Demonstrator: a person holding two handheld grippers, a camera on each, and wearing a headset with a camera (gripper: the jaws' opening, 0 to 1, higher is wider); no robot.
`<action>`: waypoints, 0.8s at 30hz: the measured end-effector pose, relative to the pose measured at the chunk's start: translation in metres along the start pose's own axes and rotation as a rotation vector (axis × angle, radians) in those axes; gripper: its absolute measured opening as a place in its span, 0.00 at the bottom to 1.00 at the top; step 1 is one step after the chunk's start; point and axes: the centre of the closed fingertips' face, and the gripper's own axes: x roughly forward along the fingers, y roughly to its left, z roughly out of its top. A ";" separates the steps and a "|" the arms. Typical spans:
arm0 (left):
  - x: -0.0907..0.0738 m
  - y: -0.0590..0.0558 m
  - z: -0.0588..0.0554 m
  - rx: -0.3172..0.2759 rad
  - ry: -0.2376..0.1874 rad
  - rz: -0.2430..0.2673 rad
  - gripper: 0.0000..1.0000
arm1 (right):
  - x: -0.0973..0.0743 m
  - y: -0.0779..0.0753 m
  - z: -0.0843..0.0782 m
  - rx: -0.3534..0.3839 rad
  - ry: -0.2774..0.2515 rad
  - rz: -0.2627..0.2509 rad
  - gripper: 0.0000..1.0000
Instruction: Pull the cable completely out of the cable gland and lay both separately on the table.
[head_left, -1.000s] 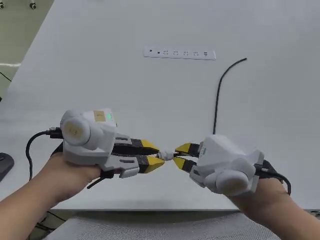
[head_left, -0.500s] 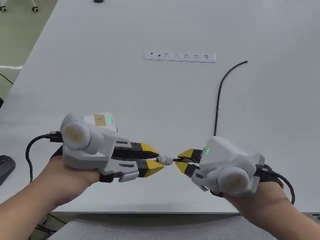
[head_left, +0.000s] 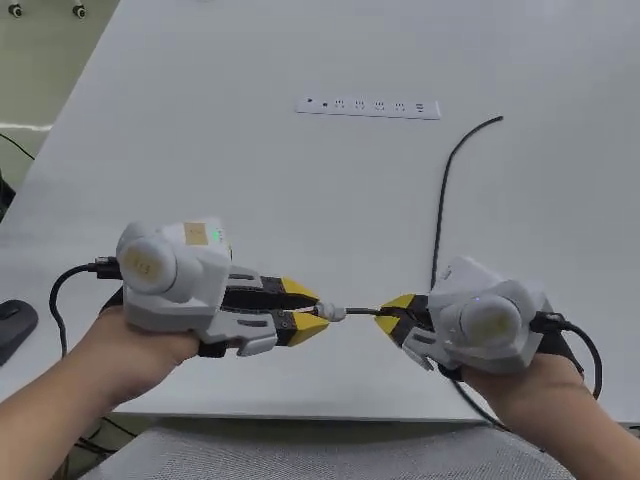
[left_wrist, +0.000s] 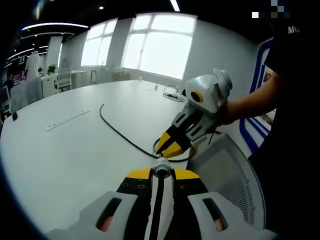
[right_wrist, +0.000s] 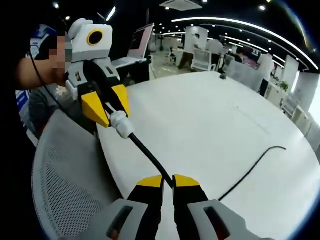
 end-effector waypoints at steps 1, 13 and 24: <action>0.000 0.000 0.000 0.000 -0.002 0.000 0.15 | 0.000 -0.001 -0.001 0.021 0.000 0.000 0.02; 0.002 0.001 0.003 0.008 -0.017 0.002 0.15 | 0.004 -0.015 -0.022 0.282 0.029 -0.008 0.02; 0.002 0.002 0.007 0.013 -0.030 0.003 0.15 | 0.004 -0.025 -0.040 0.489 0.067 -0.022 0.02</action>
